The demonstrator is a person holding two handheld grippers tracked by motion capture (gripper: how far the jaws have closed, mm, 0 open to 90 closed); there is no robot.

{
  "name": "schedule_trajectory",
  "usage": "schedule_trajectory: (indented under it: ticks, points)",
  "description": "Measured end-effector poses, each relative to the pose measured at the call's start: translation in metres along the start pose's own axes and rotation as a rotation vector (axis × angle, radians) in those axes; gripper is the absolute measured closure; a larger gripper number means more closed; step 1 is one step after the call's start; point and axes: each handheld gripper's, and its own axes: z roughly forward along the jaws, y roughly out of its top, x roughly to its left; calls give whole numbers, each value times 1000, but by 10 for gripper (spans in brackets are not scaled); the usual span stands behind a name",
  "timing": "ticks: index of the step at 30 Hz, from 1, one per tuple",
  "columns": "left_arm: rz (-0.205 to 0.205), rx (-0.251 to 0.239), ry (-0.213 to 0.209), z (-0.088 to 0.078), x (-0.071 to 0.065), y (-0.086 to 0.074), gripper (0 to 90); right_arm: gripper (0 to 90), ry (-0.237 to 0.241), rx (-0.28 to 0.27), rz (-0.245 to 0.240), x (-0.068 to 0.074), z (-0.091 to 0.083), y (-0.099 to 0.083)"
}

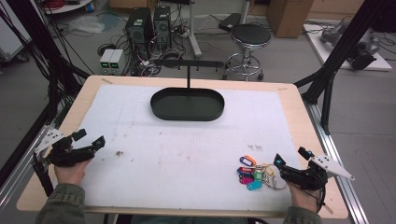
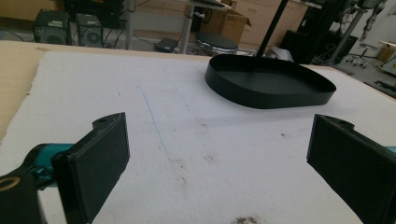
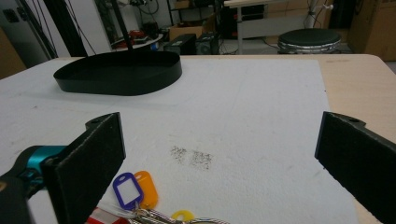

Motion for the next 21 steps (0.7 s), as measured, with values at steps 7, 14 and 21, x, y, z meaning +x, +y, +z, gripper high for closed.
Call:
schedule_trajectory:
  ticks: [7,14,21]
  points:
    - [-12,2,4,0,2,-1,63,6,1,6,1,0,1,0]
    - [-17,1,-4,1,2,-1,63,6,1,5,1,-1,1,0]
    - [-17,5,-4,1,2,-1,63,6,13,22,-6,0,4,-1]
